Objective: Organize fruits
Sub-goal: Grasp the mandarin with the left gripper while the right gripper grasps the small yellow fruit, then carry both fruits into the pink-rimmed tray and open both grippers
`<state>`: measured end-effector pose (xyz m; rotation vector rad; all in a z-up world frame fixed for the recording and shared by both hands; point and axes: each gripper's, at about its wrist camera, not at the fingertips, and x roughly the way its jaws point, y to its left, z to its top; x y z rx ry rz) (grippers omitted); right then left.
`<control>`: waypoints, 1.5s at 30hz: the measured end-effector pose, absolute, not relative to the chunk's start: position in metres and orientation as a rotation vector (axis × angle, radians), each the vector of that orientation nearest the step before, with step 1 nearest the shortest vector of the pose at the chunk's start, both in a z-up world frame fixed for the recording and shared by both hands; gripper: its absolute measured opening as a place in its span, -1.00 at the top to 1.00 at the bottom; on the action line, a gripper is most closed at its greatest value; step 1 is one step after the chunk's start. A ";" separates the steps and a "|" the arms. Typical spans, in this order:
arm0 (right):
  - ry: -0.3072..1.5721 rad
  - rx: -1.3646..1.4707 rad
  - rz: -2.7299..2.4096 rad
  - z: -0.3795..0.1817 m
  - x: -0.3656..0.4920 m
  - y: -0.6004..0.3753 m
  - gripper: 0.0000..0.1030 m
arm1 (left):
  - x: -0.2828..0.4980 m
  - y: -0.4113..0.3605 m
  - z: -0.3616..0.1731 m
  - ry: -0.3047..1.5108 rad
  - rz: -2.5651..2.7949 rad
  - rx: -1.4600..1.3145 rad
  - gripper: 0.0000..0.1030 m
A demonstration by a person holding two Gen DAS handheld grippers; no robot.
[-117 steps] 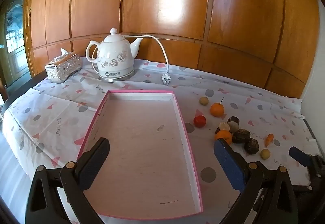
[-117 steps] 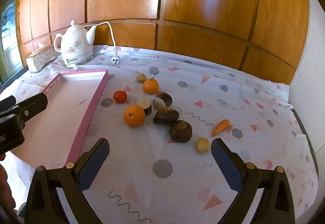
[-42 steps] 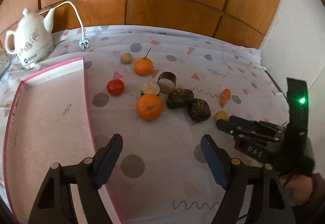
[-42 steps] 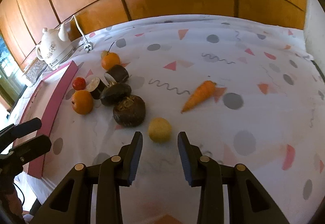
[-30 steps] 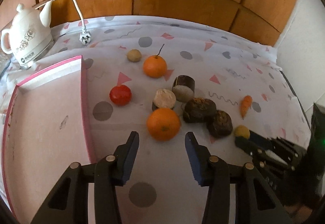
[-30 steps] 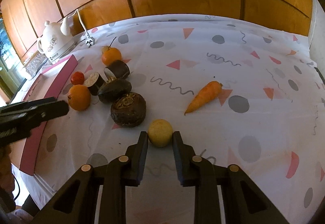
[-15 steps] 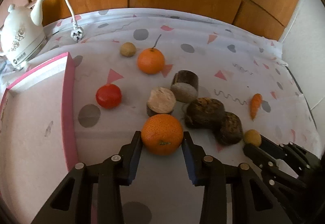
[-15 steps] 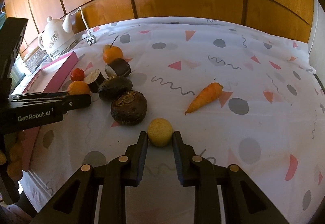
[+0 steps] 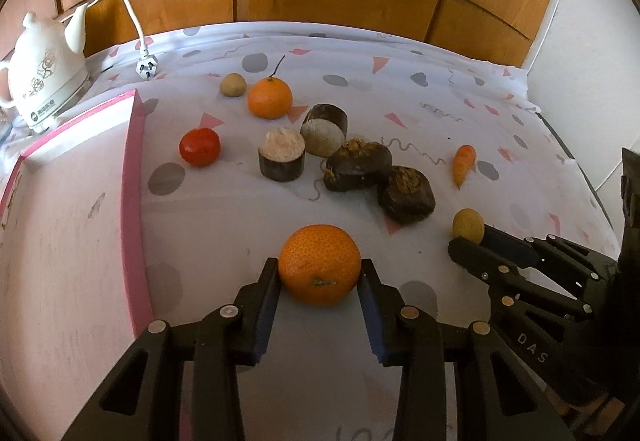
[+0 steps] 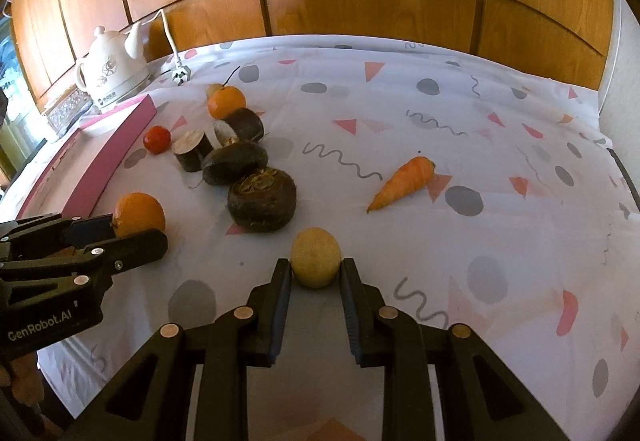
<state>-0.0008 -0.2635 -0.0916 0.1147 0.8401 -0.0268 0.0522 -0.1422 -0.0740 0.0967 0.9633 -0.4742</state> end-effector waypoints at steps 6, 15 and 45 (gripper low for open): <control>0.858 0.110 -0.023 -0.090 -0.007 -0.257 0.53 | 0.044 -0.129 -0.059 0.915 -0.452 0.087 0.25; 0.838 0.147 0.060 -0.069 -0.011 -0.236 0.53 | 0.042 -0.079 -0.031 0.841 -0.312 0.016 0.24; 0.813 0.037 0.406 -0.026 0.070 -0.072 0.41 | 0.037 0.056 0.001 0.679 0.036 -0.124 -0.23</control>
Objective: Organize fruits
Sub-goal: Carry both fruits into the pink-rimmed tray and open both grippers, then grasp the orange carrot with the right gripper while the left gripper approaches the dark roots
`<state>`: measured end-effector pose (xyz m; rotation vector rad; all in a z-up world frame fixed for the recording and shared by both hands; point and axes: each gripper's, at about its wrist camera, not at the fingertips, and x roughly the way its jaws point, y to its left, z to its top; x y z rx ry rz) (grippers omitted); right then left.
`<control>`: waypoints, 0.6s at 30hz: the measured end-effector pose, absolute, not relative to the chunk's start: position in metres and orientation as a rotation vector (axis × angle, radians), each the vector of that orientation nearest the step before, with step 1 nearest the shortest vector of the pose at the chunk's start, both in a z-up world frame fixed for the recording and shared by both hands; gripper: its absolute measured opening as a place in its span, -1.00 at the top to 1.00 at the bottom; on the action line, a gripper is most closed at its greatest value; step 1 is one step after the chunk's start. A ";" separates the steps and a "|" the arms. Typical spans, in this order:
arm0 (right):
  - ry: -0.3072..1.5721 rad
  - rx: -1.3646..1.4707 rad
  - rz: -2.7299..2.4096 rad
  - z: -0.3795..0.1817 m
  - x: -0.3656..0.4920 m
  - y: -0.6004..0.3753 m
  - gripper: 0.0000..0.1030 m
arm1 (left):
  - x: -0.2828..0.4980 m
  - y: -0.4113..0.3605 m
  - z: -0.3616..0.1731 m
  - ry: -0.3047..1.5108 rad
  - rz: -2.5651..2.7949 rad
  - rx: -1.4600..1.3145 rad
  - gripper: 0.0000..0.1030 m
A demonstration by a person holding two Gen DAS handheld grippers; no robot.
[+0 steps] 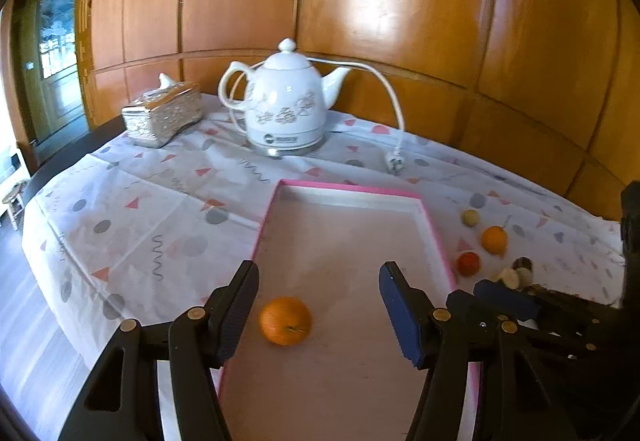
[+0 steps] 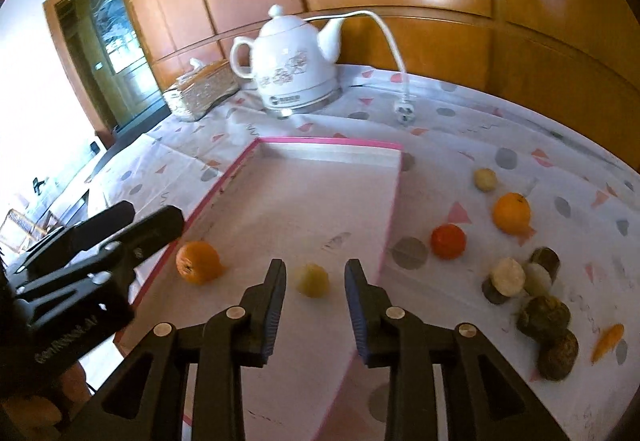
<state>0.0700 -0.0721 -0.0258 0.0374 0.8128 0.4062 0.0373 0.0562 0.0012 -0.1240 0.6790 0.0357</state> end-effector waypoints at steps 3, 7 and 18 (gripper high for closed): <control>0.810 0.081 0.363 -0.026 0.064 -0.090 0.41 | 0.035 0.047 0.004 0.674 0.010 -0.108 -0.23; 0.808 0.125 0.304 -0.029 0.055 -0.117 0.41 | 0.032 0.032 0.004 0.679 -0.030 -0.087 -0.23; 0.823 0.240 0.083 -0.047 0.023 -0.213 0.41 | 0.028 -0.011 -0.006 0.737 -0.197 -0.031 -0.23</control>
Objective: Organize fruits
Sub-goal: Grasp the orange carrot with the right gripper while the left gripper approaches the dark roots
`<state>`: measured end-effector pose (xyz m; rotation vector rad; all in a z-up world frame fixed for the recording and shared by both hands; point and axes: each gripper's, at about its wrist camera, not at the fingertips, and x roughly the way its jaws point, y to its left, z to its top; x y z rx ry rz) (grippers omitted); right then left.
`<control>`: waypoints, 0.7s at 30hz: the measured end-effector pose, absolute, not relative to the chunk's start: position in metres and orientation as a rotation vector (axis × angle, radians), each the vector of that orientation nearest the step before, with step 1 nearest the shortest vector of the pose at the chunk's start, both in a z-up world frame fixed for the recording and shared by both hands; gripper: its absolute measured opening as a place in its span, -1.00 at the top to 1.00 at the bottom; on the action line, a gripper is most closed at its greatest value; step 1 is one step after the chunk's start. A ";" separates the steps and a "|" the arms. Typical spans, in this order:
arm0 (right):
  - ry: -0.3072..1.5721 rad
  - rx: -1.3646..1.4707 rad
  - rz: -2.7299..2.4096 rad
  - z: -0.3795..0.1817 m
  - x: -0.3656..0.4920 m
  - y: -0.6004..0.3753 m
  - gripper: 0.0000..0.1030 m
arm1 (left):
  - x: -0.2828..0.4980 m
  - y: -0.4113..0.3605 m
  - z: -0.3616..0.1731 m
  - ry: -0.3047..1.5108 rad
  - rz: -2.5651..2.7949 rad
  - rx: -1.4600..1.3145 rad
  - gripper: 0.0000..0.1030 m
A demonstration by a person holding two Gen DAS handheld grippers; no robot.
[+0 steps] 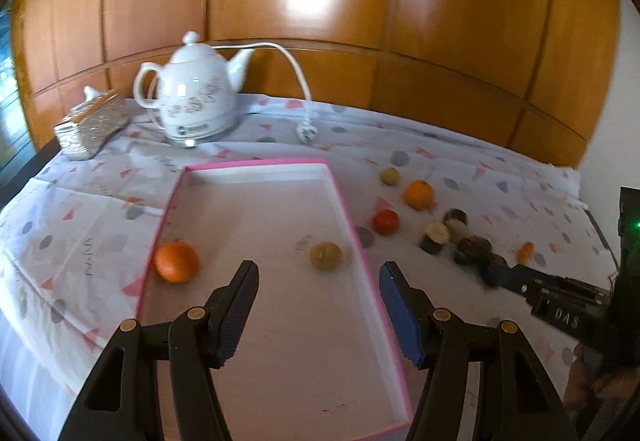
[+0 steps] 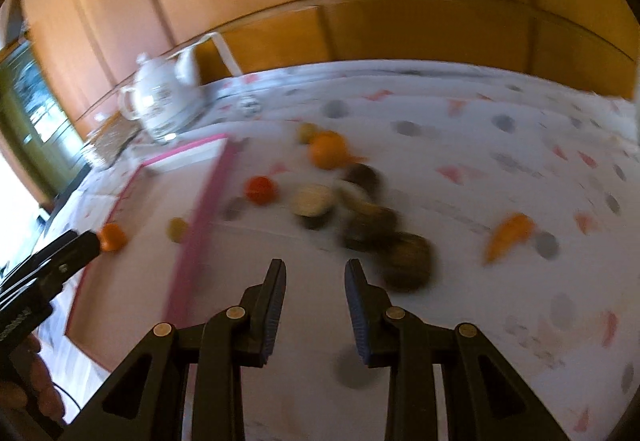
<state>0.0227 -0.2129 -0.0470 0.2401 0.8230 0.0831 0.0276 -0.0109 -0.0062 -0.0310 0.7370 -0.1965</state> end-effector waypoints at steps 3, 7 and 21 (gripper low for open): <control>0.832 0.270 0.008 -0.055 0.013 -0.241 0.41 | 0.027 -0.021 -0.010 0.757 -0.237 -0.021 -0.23; 0.843 0.318 -0.092 -0.065 0.002 -0.277 0.41 | 0.027 -0.031 -0.013 0.773 -0.270 -0.008 -0.23; 0.848 0.404 -0.236 -0.085 0.023 -0.330 0.20 | 0.033 -0.068 -0.023 0.836 -0.372 0.022 -0.23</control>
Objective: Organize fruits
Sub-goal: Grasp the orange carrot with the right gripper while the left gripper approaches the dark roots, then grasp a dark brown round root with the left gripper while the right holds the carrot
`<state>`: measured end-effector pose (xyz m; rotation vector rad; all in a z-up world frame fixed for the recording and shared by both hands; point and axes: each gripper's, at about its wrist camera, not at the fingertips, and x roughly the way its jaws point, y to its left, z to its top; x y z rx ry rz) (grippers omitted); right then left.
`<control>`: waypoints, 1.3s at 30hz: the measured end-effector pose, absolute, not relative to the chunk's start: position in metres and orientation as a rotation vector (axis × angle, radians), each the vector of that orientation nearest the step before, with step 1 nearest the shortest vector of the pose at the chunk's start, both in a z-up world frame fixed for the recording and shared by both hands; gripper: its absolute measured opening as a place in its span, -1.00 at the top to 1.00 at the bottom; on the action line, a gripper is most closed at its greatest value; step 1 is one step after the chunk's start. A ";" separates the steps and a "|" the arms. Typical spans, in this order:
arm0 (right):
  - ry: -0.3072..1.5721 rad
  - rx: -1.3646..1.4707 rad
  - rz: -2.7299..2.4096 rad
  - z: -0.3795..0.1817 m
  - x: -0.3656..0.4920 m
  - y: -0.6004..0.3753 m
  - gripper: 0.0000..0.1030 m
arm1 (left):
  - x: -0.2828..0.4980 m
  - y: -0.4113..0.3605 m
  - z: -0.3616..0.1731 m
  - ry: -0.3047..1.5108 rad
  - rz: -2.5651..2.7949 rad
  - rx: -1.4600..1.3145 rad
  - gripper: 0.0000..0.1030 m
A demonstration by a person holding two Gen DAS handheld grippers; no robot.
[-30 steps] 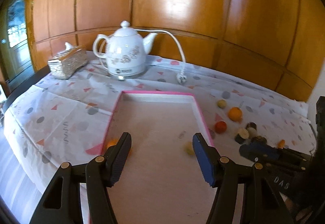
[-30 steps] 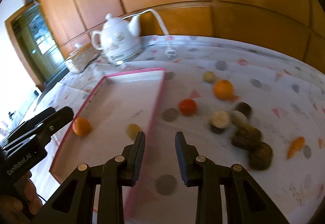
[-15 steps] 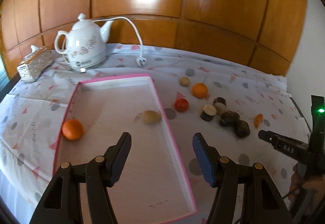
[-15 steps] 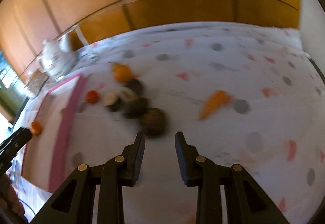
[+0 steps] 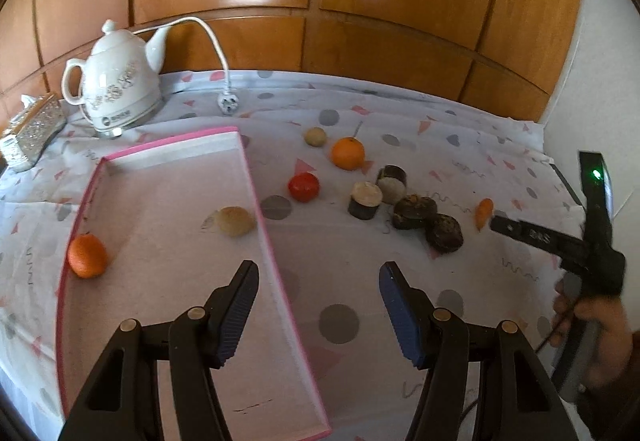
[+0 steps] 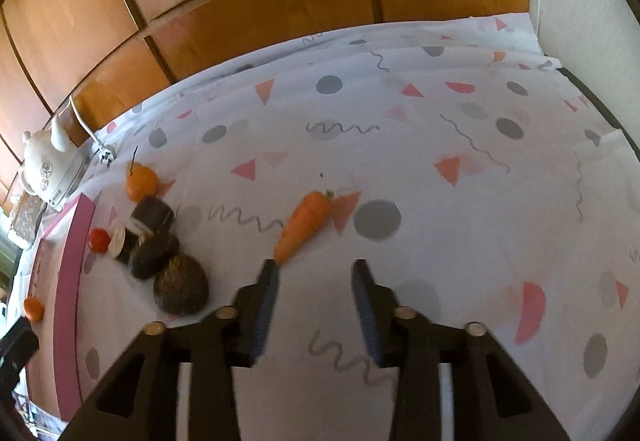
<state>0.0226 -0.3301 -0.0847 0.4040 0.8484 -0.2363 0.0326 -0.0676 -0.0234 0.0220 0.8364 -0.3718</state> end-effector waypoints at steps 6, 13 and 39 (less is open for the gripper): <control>0.856 0.401 -0.268 -0.090 0.050 -0.334 0.20 | 0.034 -0.080 -0.027 0.850 -0.409 0.030 -0.23; 0.862 0.349 -0.286 -0.093 0.070 -0.333 0.46 | 0.042 -0.092 -0.034 0.892 -0.449 0.005 -0.22; 0.838 0.184 -0.230 -0.094 0.032 -0.327 0.46 | 0.071 -0.171 -0.065 1.024 -0.529 -0.057 -0.02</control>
